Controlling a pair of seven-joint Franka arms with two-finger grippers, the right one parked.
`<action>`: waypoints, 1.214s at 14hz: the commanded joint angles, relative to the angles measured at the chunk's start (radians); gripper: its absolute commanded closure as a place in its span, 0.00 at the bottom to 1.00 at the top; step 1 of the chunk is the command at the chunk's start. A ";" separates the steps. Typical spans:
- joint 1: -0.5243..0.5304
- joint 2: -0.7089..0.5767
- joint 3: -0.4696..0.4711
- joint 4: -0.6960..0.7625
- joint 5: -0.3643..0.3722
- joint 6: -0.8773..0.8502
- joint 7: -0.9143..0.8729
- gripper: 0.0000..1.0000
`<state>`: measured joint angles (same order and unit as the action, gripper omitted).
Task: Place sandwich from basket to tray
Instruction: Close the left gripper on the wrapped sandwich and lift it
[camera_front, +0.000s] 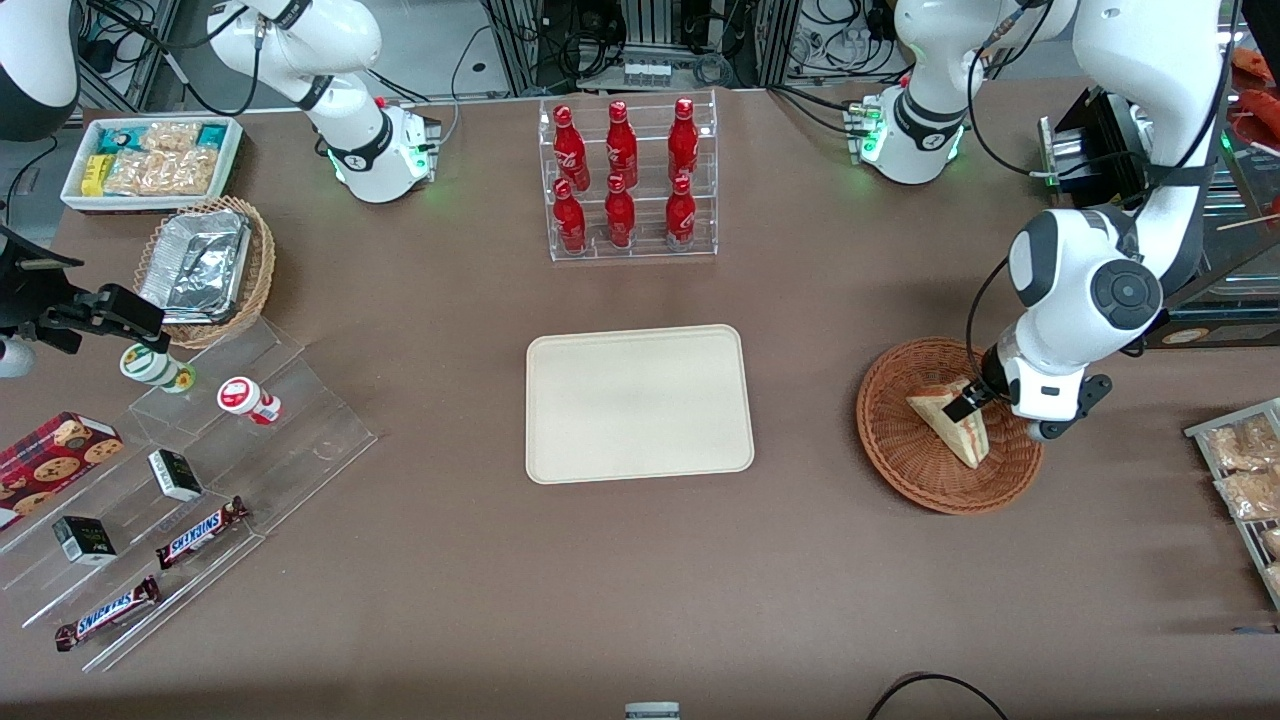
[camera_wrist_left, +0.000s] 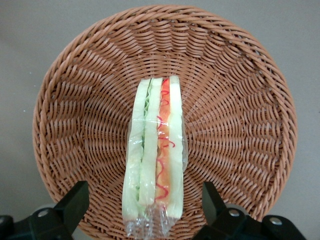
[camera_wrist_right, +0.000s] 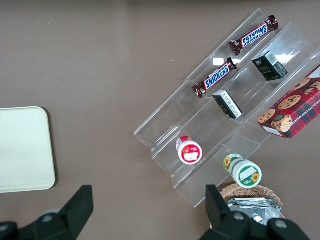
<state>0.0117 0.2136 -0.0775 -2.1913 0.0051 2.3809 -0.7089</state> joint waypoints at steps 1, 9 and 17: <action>0.008 0.033 -0.010 0.022 0.012 0.012 -0.023 0.00; 0.005 0.090 -0.011 0.039 0.006 0.017 -0.023 0.11; 0.002 0.076 -0.013 0.082 0.006 -0.064 -0.018 1.00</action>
<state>0.0114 0.2939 -0.0823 -2.1570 0.0051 2.3773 -0.7099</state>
